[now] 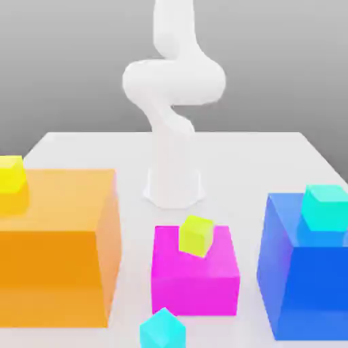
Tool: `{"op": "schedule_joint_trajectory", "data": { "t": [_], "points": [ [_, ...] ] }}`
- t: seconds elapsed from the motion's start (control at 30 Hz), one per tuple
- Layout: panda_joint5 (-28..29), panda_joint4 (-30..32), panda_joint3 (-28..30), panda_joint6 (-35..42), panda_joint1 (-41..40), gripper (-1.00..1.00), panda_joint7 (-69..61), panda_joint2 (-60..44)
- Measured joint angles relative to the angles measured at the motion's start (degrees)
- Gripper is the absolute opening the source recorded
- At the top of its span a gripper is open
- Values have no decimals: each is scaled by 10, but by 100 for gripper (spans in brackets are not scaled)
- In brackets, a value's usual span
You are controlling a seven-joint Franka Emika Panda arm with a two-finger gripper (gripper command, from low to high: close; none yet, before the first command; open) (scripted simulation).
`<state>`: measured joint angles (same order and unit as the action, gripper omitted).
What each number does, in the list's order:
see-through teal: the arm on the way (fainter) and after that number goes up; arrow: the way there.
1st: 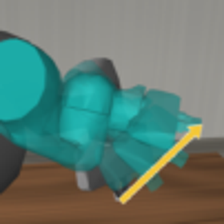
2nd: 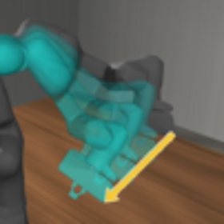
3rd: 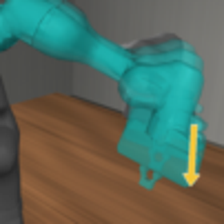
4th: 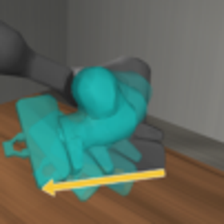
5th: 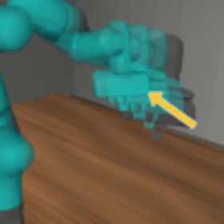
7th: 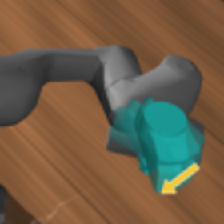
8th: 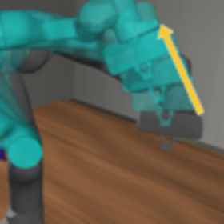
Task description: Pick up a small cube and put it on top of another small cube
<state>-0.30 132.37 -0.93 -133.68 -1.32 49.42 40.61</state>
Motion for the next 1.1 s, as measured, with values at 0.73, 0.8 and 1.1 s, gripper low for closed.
{"op": "schedule_joint_trajectory", "data": {
  "t": [0.73,0.8,1.1],
  "points": [
    [31,52,-44,-167,-63,0,357,-461],
    [32,57,-40,-182,-59,0,388,-502],
    [40,45,-18,-284,-42,-100,436,-658]
  ]
}}
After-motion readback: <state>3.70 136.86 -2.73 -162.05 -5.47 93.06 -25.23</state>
